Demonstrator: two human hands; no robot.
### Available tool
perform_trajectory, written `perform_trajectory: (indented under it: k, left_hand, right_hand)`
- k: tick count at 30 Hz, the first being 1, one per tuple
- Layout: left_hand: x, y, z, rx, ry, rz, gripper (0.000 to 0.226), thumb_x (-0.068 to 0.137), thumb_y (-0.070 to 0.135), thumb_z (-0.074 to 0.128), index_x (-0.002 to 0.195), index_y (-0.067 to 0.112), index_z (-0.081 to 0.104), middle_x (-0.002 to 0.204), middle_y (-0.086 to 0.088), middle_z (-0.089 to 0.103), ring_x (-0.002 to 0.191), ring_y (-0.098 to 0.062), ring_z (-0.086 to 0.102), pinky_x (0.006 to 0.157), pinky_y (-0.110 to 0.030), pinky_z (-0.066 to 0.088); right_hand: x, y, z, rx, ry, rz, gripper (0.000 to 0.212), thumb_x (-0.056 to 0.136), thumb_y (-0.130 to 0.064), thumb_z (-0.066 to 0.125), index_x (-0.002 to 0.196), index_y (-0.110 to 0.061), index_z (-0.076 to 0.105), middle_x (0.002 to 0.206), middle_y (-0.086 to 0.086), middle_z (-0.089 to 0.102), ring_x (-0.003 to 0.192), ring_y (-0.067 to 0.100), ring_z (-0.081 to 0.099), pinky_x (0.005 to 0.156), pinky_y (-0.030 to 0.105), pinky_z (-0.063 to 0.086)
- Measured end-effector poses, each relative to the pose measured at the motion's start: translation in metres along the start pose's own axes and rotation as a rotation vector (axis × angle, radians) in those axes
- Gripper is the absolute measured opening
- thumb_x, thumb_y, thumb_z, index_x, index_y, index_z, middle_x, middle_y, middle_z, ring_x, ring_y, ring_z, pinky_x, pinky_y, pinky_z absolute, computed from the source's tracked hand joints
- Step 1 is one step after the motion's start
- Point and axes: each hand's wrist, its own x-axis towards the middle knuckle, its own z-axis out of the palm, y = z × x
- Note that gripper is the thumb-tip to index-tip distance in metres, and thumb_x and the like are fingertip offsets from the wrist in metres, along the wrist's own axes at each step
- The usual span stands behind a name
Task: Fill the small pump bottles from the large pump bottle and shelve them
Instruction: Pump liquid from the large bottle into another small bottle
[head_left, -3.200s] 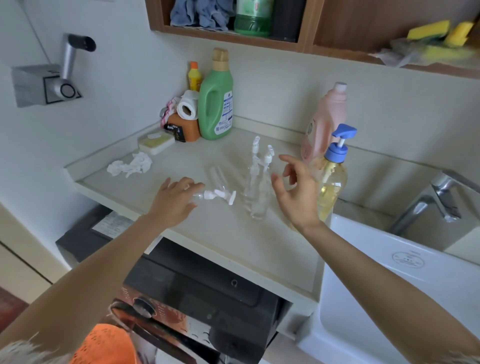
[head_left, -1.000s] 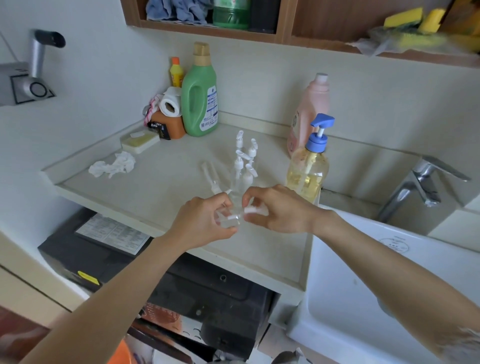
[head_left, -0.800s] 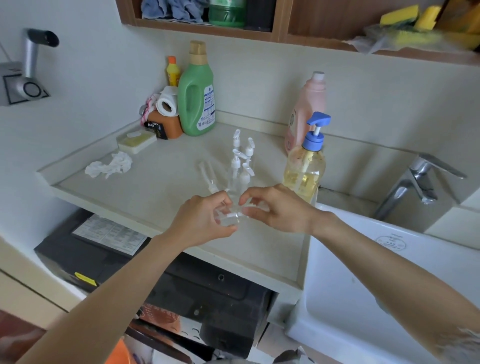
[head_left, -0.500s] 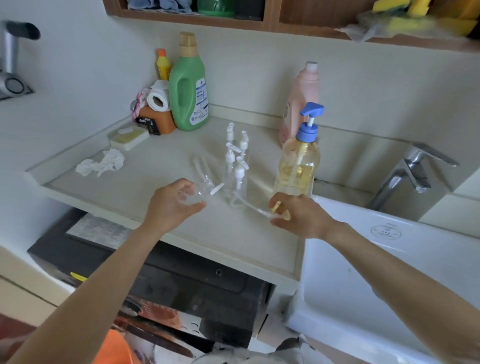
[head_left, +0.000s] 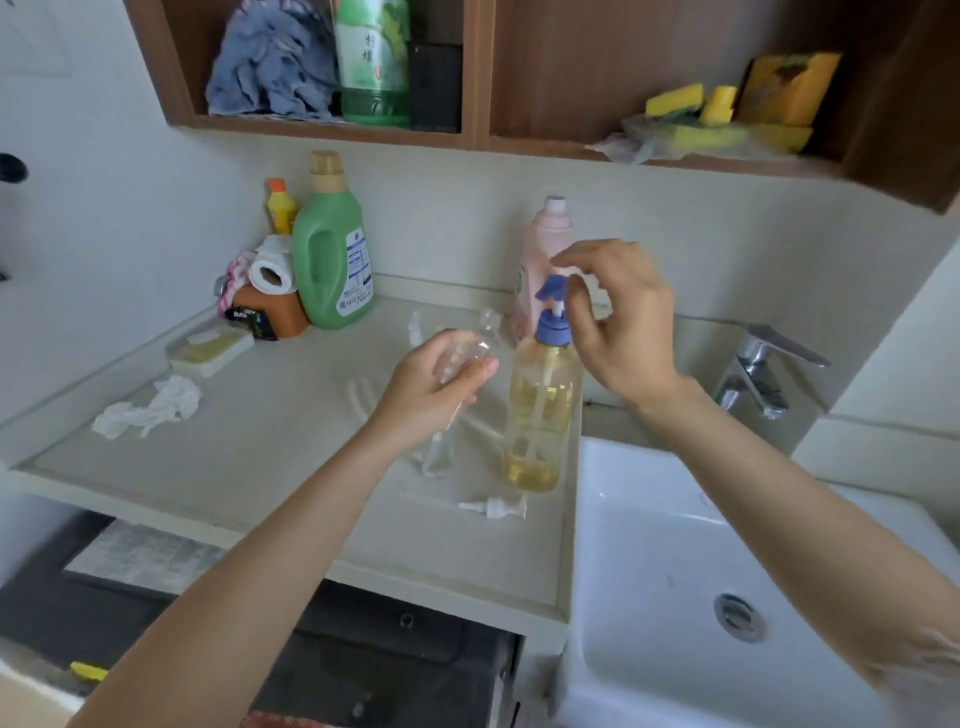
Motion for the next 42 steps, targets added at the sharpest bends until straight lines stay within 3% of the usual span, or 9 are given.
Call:
perform_trajectory:
  k: [4, 7, 9, 16, 21, 24, 30, 36, 42]
  left_hand:
    - [0.013, 0.003, 0.022, 0.027, -0.068, -0.083, 0.026, 0.089, 0.027, 0.064, 0.113, 0.017, 0.06, 0.095, 0.008, 0.063, 0.063, 0.005, 0.061, 0.056, -0.017, 0.049]
    - [0.02, 0.003, 0.03, 0.023, -0.062, -0.091, 0.02, 0.089, 0.028, 0.065, 0.107, 0.022, 0.06, 0.096, 0.004, 0.065, 0.055, 0.0, 0.058, 0.056, -0.019, 0.049]
    - [0.026, 0.007, 0.033, 0.02, -0.032, -0.086, 0.013, 0.088, 0.032, 0.066, 0.1, 0.03, 0.061, 0.088, 0.007, 0.068, 0.059, -0.011, 0.06, 0.057, -0.022, 0.05]
    - [0.031, 0.01, 0.038, -0.038, -0.011, -0.058, 0.012, 0.087, 0.028, 0.068, 0.094, 0.037, 0.063, 0.057, 0.008, 0.061, 0.063, -0.021, 0.059, 0.057, -0.019, 0.048]
    - [0.032, 0.005, 0.042, -0.071, -0.018, -0.105, 0.009, 0.086, 0.022, 0.07, 0.092, 0.029, 0.067, 0.048, -0.003, 0.054, 0.064, -0.026, 0.059, 0.058, -0.023, 0.046]
    - [0.031, 0.001, 0.04, -0.096, -0.031, -0.158, 0.013, 0.083, 0.019, 0.072, 0.093, 0.026, 0.068, 0.063, -0.024, 0.059, 0.05, -0.019, 0.051, 0.055, -0.026, 0.043]
    - [0.03, 0.002, 0.039, -0.047, -0.057, -0.218, 0.046, 0.064, 0.024, 0.069, 0.1, 0.009, 0.046, 0.067, 0.004, 0.066, 0.045, -0.015, 0.05, 0.055, -0.032, 0.043]
    - [0.034, 0.016, 0.032, -0.099, -0.073, -0.153, 0.03, 0.08, 0.009, 0.074, 0.098, 0.009, 0.049, 0.067, 0.011, 0.069, 0.049, -0.013, 0.054, 0.055, -0.025, 0.045]
    - [0.026, 0.017, 0.032, -0.217, -0.012, -0.22, 0.027, 0.078, 0.011, 0.076, 0.099, 0.023, 0.064, 0.074, 0.011, 0.07, 0.054, -0.012, 0.057, 0.054, -0.023, 0.049]
  right_hand:
    - [0.012, 0.035, 0.006, -0.046, -0.183, 0.137, 0.032, 0.087, -0.005, 0.048, 0.113, -0.006, 0.068, 0.115, 0.009, 0.068, 0.108, 0.026, 0.062, 0.093, 0.027, 0.044]
    - [0.004, 0.049, 0.015, 0.005, -0.32, 0.252, 0.03, 0.091, -0.01, 0.054, 0.118, -0.008, 0.067, 0.12, 0.006, 0.067, 0.11, 0.023, 0.062, 0.099, 0.026, 0.044]
    - [-0.001, 0.051, 0.017, 0.06, -0.3, 0.266, 0.027, 0.091, -0.016, 0.055, 0.113, -0.008, 0.07, 0.114, 0.004, 0.07, 0.104, 0.018, 0.064, 0.096, 0.031, 0.049]
    - [-0.015, 0.051, 0.026, 0.115, -0.149, 0.197, 0.021, 0.09, -0.004, 0.058, 0.106, -0.004, 0.072, 0.11, 0.005, 0.071, 0.106, 0.009, 0.061, 0.096, 0.011, 0.042]
    - [-0.032, 0.044, 0.039, 0.16, -0.03, 0.203, 0.034, 0.083, -0.011, 0.044, 0.103, -0.001, 0.069, 0.109, 0.008, 0.069, 0.105, 0.016, 0.06, 0.095, 0.022, 0.045]
    - [-0.036, 0.043, 0.053, 0.129, -0.021, 0.22, 0.034, 0.073, -0.011, 0.041, 0.093, -0.001, 0.066, 0.098, 0.009, 0.067, 0.093, 0.022, 0.057, 0.085, 0.032, 0.045]
    - [-0.032, 0.043, 0.048, 0.107, -0.079, 0.185, 0.035, 0.071, -0.015, 0.042, 0.091, -0.003, 0.067, 0.094, 0.006, 0.066, 0.086, 0.023, 0.057, 0.082, 0.036, 0.045]
    - [-0.006, 0.046, 0.029, 0.159, -0.179, 0.113, 0.038, 0.076, -0.018, 0.04, 0.095, -0.002, 0.069, 0.098, 0.007, 0.068, 0.092, 0.023, 0.061, 0.083, 0.031, 0.048]
    - [-0.031, 0.045, 0.047, 0.238, -0.082, 0.171, 0.038, 0.081, -0.013, 0.041, 0.108, 0.003, 0.062, 0.114, 0.009, 0.062, 0.112, 0.024, 0.057, 0.095, 0.027, 0.044]
